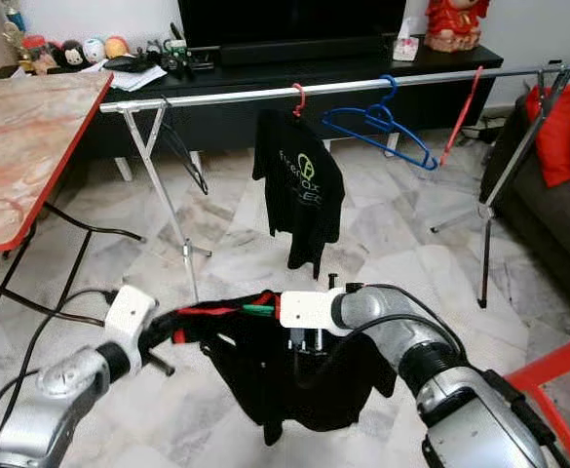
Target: Hang hanger
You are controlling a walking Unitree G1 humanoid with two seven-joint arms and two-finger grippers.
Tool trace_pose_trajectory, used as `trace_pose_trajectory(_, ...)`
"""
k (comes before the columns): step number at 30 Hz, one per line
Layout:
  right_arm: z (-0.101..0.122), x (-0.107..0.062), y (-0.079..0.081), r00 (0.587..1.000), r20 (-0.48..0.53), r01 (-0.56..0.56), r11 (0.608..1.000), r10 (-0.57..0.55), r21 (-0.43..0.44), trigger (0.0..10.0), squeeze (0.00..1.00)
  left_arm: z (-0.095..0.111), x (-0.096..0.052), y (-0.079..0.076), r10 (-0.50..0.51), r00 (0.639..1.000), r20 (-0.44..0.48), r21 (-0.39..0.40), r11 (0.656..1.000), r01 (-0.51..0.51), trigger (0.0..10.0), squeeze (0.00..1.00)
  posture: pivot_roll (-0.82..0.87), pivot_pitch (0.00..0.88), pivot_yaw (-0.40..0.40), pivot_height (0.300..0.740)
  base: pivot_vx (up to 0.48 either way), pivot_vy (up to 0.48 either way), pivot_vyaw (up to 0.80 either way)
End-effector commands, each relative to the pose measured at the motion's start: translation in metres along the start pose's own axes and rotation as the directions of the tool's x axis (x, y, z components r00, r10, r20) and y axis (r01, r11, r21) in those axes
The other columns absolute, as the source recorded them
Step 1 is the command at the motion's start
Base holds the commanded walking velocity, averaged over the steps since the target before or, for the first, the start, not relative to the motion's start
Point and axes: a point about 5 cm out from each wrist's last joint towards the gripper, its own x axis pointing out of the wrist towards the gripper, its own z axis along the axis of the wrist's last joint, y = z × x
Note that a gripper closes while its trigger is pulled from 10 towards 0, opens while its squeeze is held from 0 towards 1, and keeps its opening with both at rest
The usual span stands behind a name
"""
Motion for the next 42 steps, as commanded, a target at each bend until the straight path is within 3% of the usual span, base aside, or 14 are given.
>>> trace_pose_trajectory(1, -0.001, 0.002, 0.001, 1.000, 0.003, 0.026, 0.999, -0.027, 0.047, 0.0, 0.00, 0.016, 0.003, -0.010, -0.065, 0.997, 0.041, 0.007, 0.998, 0.065, 0.0, 0.00, -0.04, 0.026, 0.056, 0.740, 0.000, 0.000, 0.00)
trace_pose_trajectory(9, 0.004, 0.007, -0.001, 0.998, 0.006, 0.059, 0.992, -0.060, 0.113, 0.0, 0.00, 0.030, 0.004, -0.027, -0.158, 0.985, 0.069, 0.010, 0.988, 0.157, 0.0, 0.00, -0.04, 0.027, 0.056, 0.740, 0.000, 0.000, 0.00)
trace_pose_trajectory(10, 0.015, 0.009, -0.016, 0.980, 0.049, 0.172, 0.945, -0.193, 0.279, 0.0, 0.00, 0.038, 0.004, -0.049, -0.278, 0.958, 0.069, 0.043, 0.960, 0.276, 0.0, 0.00, -0.02, 0.026, 0.056, 0.740, 0.000, 0.000, 0.00)
trace_pose_trajectory(12, 0.023, 0.008, -0.027, 0.956, 0.077, 0.226, 0.879, -0.283, 0.420, 0.0, 0.00, 0.041, 0.003, -0.061, -0.339, 0.938, 0.067, 0.050, 0.940, 0.337, 0.0, 0.00, -0.02, 0.026, 0.056, 0.740, 0.000, 0.000, 0.00)
trace_pose_trajectory(26, 0.048, 0.005, -0.037, 0.911, 0.302, 0.044, 0.793, -0.281, 0.607, 0.0, 0.00, 0.020, 0.003, -0.059, -0.314, 0.945, -0.086, 0.100, 0.941, 0.322, 0.0, 0.00, -0.02, 0.023, 0.056, 0.740, 0.000, 0.000, 0.00)
trace_pose_trajectory(27, 0.047, 0.003, -0.038, 0.909, 0.303, 0.044, 0.790, -0.285, 0.612, 0.0, 0.00, 0.012, 0.002, -0.054, -0.276, 0.950, -0.148, 0.142, 0.944, 0.297, 2.9, 0.00, -0.02, 0.023, 0.056, 0.740, 0.000, 0.000, 0.00)
trace_pose_trajectory(28, 0.047, 0.003, -0.038, 0.909, 0.303, 0.044, 0.790, -0.285, 0.612, 0.0, 0.00, 0.012, 0.002, -0.054, -0.276, 0.950, -0.148, 0.142, 0.944, 0.297, 2.9, 0.00, -0.02, 0.023, 0.056, 0.740, 0.000, 0.000, 0.00)
trace_pose_trajectory(29, 0.046, 0.002, -0.040, 0.908, 0.297, 0.055, 0.787, -0.296, 0.614, 0.0, 0.00, 0.008, 0.003, -0.051, -0.246, 0.953, -0.179, 0.174, 0.945, 0.276, 4.8, 0.00, -0.02, 0.021, 0.056, 0.740, 0.000, 0.000, 0.00)
trace_pose_trajectory(30, 0.044, 0.001, -0.042, 0.908, 0.289, 0.064, 0.782, -0.303, 0.619, 0.0, 0.00, 0.005, 0.006, -0.042, -0.168, 0.963, -0.209, 0.196, 0.958, 0.209, 10.0, 0.00, -0.02, 0.021, 0.056, 0.740, 0.000, 0.000, 0.00)
trace_pose_trajectory(36, 0.044, -0.001, -0.044, 0.906, 0.288, 0.067, 0.779, -0.309, 0.624, 0.0, 0.00, 0.001, 0.007, -0.040, -0.148, 0.961, -0.234, 0.231, 0.951, 0.203, 10.0, 0.00, -0.03, 0.018, 0.054, 0.740, 0.000, 0.000, 0.00)
trace_pose_trajectory(37, 0.044, -0.001, -0.045, 0.905, 0.290, 0.068, 0.780, -0.310, 0.621, 0.0, 0.00, 0.002, 0.006, -0.042, -0.165, 0.960, -0.224, 0.219, 0.952, 0.215, 10.0, 0.19, -0.03, 0.017, 0.053, 0.740, 0.000, 0.000, 0.00)
trace_pose_trajectory(38, 0.045, -0.001, -0.045, 0.904, 0.292, 0.069, 0.782, -0.311, 0.620, 0.0, 0.00, 0.002, 0.006, -0.043, -0.174, 0.960, -0.218, 0.212, 0.952, 0.221, 10.0, 0.19, -0.03, 0.017, 0.053, 0.740, 0.000, 0.000, 0.00)
trace_pose_trajectory(39, 0.045, -0.002, -0.046, 0.903, 0.291, 0.073, 0.781, -0.316, 0.621, 0.0, 0.00, 0.003, 0.006, -0.045, -0.188, 0.959, -0.211, 0.206, 0.951, 0.232, 10.0, 1.00, -0.03, 0.016, 0.051, 0.740, 0.000, 0.000, 0.00)
trace_pose_trajectory(42, 0.045, -0.001, -0.048, 0.901, 0.277, 0.094, 0.774, -0.334, 0.626, 0.0, 0.00, 0.005, 0.006, -0.049, -0.207, 0.957, -0.203, 0.196, 0.949, 0.246, 10.0, 1.00, -0.03, 0.016, 0.046, 0.740, 0.000, 0.000, 0.00)
